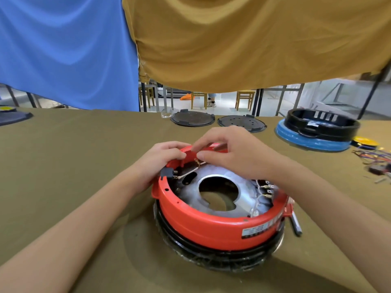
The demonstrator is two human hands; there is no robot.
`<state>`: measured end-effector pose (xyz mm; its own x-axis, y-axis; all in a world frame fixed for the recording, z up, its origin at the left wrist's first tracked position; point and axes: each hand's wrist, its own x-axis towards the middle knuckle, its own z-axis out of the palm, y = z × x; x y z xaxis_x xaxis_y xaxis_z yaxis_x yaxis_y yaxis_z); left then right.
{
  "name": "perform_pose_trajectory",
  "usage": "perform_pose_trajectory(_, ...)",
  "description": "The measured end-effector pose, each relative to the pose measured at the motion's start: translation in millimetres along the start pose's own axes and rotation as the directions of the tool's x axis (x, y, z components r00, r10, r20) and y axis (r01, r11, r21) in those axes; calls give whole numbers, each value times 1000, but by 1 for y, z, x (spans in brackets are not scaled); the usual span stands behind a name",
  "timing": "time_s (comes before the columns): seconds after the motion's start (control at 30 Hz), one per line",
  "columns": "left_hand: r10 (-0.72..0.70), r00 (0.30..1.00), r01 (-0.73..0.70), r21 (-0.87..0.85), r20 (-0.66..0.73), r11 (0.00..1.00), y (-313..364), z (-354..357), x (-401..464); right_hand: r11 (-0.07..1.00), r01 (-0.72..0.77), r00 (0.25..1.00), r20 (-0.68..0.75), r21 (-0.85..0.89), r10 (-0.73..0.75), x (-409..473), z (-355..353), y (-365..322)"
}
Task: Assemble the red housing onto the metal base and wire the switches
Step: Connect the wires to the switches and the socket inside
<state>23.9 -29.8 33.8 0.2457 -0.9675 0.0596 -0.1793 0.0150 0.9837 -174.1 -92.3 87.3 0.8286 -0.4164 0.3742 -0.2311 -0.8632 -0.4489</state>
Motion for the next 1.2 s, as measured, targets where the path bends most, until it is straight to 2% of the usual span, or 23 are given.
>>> perform_pose_trajectory(0.13, -35, 999, 36, -60, 6, 998, 4, -8, -3, 990, -137, 966, -217, 44, 143, -25, -26, 32)
perform_pose_trajectory(0.2, -47, 999, 46, -103, -6, 994, 4, -9, -4, 960, -242, 885, -373, 139, 277, -39, -32, 57)
perform_pose_trajectory(0.27, -40, 999, 36, -143, -26, 989, 3, -11, -4, 911, -354, 802, -434, 210, 411, -50, -31, 79)
perform_pose_trajectory(0.33, -26, 999, 19, -178, -39, 984, -1, -14, -1, 870, -465, 780, -390, 162, 489, -56, -26, 97)
perform_pose_trajectory(0.43, -9, 997, -7, -225, -71, 974, -9, -18, 3, 827, -556, 767, -330, 84, 550, -60, -25, 115)
perform_pose_trajectory(0.57, 17, 994, -46, -268, -111, 962, -12, -17, 4, 724, -690, 680, -352, -11, 643, -67, -40, 134)
perform_pose_trajectory(0.63, 17, 991, -52, -260, -133, 964, -10, -15, 3, 651, -754, 649, -254, -88, 717, -73, -47, 141)
perform_pose_trajectory(0.73, -5, 985, -36, -236, -171, 971, -5, -10, -2, 591, -787, 611, -88, -178, 787, -78, -48, 139)
perform_pose_trajectory(0.87, -2, 968, -40, -164, -252, 986, -2, 1, -11, 612, -759, 641, -91, -224, 762, -78, -46, 136)
perform_pose_trajectory(1.03, 28, 952, -86, -176, -306, 981, -6, 13, -19, 658, -741, 671, -142, -134, 728, -80, -48, 137)
perform_pose_trajectory(1.2, 37, 957, -98, -199, -288, 975, -7, 13, -20, 696, -697, 681, -141, 173, 718, -82, -54, 133)
